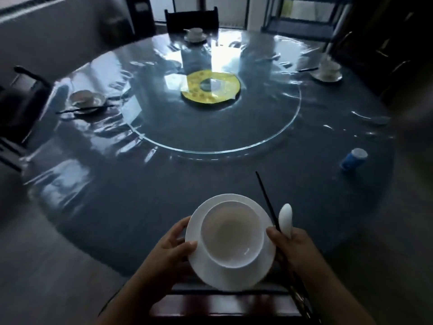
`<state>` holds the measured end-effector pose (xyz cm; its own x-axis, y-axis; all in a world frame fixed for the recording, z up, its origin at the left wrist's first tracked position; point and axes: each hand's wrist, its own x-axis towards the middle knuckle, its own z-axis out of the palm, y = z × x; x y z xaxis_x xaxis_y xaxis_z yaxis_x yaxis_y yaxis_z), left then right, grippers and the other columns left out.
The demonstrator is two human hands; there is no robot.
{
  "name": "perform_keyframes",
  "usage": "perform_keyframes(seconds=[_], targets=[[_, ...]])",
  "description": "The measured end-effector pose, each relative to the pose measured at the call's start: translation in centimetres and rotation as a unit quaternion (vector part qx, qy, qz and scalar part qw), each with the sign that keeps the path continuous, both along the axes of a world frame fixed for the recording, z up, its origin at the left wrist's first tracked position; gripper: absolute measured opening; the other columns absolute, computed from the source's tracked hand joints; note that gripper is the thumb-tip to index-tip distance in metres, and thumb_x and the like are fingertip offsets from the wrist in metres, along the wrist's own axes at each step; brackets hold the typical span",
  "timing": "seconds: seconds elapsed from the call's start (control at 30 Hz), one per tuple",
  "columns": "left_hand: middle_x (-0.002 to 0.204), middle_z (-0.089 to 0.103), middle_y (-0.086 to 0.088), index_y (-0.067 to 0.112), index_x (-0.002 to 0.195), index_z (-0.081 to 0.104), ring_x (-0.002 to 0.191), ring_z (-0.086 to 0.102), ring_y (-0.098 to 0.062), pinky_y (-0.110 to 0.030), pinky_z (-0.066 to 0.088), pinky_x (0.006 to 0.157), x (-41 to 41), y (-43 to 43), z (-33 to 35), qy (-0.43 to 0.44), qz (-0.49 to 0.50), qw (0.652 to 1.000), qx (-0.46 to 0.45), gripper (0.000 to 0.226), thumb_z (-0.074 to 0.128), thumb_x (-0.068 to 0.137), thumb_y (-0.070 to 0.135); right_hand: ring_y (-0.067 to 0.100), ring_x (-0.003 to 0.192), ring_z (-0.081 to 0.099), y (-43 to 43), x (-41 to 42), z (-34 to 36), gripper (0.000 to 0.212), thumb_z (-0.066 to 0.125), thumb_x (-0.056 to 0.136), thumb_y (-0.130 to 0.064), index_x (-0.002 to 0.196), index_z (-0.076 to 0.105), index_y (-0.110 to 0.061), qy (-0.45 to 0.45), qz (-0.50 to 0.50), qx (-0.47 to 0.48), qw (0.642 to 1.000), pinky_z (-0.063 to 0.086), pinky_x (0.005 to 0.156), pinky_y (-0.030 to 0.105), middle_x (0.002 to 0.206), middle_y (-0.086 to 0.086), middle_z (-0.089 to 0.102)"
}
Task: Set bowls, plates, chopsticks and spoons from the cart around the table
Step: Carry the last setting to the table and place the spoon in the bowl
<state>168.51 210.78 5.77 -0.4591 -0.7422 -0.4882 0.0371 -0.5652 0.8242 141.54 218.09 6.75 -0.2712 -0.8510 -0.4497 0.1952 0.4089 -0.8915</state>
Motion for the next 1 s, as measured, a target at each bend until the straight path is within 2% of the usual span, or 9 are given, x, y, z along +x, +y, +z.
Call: perform_keyframes(seconds=[0.13, 0.27, 0.43, 0.5, 0.6, 0.63, 0.77, 0.87, 1.0], targets=[[0.1, 0.073, -0.018, 0.042, 0.126, 0.056, 0.071, 0.07, -0.025, -0.035, 0.056, 0.053, 0.4, -4.4, -2.4, -0.103, -0.015, 0.992, -0.07, 0.047, 0.062, 0.086, 0.019, 0.013, 0.034, 0.036, -5.3, 0.3, -3.2, 0.039, 0.062, 0.096, -0.017, 0.06, 0.05, -0.01, 0.098, 0.043, 0.022, 0.994, 0.027, 0.039, 0.018, 0.042, 0.002, 0.043], [0.08, 0.064, -0.026, 0.037, 0.132, 0.047, 0.048, 0.059, -0.028, -0.033, 0.049, 0.045, 0.6, -10.0, -6.1, -0.163, -0.076, 0.979, -0.091, 0.046, 0.05, 0.099, 0.007, 0.009, 0.038, 0.038, -9.7, 0.8, -7.1, 0.039, 0.06, 0.097, -0.021, 0.06, 0.051, -0.015, 0.141, 0.047, 0.061, 0.987, 0.031, 0.04, 0.021, 0.044, -0.003, 0.046], [0.081, 0.068, -0.009, 0.052, 0.131, 0.043, 0.045, 0.062, -0.024, -0.032, 0.054, 0.043, 0.0, -15.6, -10.0, -0.255, -0.121, 0.948, -0.145, 0.052, 0.049, 0.095, 0.014, 0.009, 0.042, 0.046, -14.4, 1.2, -11.6, 0.043, 0.064, 0.095, -0.022, 0.055, 0.05, -0.017, 0.224, 0.036, 0.106, 0.968, 0.038, 0.045, 0.023, 0.044, -0.006, 0.051], [0.093, 0.069, -0.007, 0.052, 0.134, 0.041, 0.055, 0.065, -0.022, -0.032, 0.054, 0.048, -0.3, -16.9, -11.2, -0.288, -0.124, 0.937, -0.155, 0.054, 0.049, 0.095, 0.016, 0.014, 0.047, 0.05, -15.9, 1.5, -12.8, 0.04, 0.064, 0.094, -0.024, 0.056, 0.053, -0.017, 0.239, 0.036, 0.129, 0.962, 0.041, 0.052, 0.028, 0.049, -0.003, 0.055], [0.124, 0.067, -0.003, 0.046, 0.146, 0.031, 0.107, 0.065, -0.029, -0.039, 0.053, 0.086, -0.5, -17.9, -12.8, -0.363, -0.155, 0.898, -0.193, 0.059, 0.051, 0.096, 0.024, 0.016, 0.057, 0.057, -17.4, 1.7, -13.9, 0.034, 0.064, 0.093, -0.029, 0.062, 0.061, -0.017, 0.258, 0.036, 0.157, 0.953, 0.044, 0.056, 0.029, 0.058, -0.003, 0.062], [0.128, 0.066, -0.003, 0.044, 0.15, 0.026, 0.115, 0.061, -0.029, -0.042, 0.05, 0.094, -0.5, -17.9, -13.2, -0.384, -0.161, 0.888, -0.195, 0.061, 0.05, 0.097, 0.026, 0.016, 0.06, 0.06, -17.8, 1.8, -14.2, 0.032, 0.063, 0.093, -0.032, 0.064, 0.063, -0.018, 0.27, 0.042, 0.168, 0.947, 0.045, 0.057, 0.03, 0.061, -0.003, 0.065], [0.13, 0.065, -0.009, 0.04, 0.155, 0.015, 0.117, 0.06, -0.033, -0.043, 0.049, 0.095, -0.8, -17.2, -14.3, -0.445, -0.163, 0.856, -0.206, 0.066, 0.047, 0.099, 0.034, 0.021, 0.07, 0.065, -17.9, 1.8, -14.8, 0.033, 0.057, 0.093, -0.038, 0.064, 0.059, -0.021, 0.318, 0.064, 0.201, 0.924, 0.047, 0.061, 0.032, 0.065, -0.001, 0.067], [0.12, 0.068, -0.008, 0.04, 0.153, 0.018, 0.108, 0.063, -0.033, -0.043, 0.05, 0.088, -0.9, -16.6, -14.0, -0.456, -0.149, 0.849, -0.22, 0.06, 0.046, 0.1, 0.041, 0.02, 0.065, 0.065, -17.4, 2.1, -14.2, 0.033, 0.056, 0.093, -0.037, 0.065, 0.058, -0.018, 0.318, 0.037, 0.199, 0.926, 0.048, 0.06, 0.032, 0.062, 0.0, 0.067], [0.106, 0.067, -0.004, 0.033, 0.125, 0.037, 0.091, 0.063, -0.03, -0.037, 0.043, 0.072, -1.2, -13.9, -12.0, -0.442, -0.038, 0.87, -0.213, 0.035, 0.052, 0.096, 0.045, 0.014, 0.052, 0.055, -16.0, 2.1, -12.1, 0.031, 0.055, 0.094, -0.03, 0.07, 0.061, -0.012, 0.265, -0.047, 0.161, 0.95, 0.046, 0.057, 0.035, 0.055, -0.001, 0.061]])
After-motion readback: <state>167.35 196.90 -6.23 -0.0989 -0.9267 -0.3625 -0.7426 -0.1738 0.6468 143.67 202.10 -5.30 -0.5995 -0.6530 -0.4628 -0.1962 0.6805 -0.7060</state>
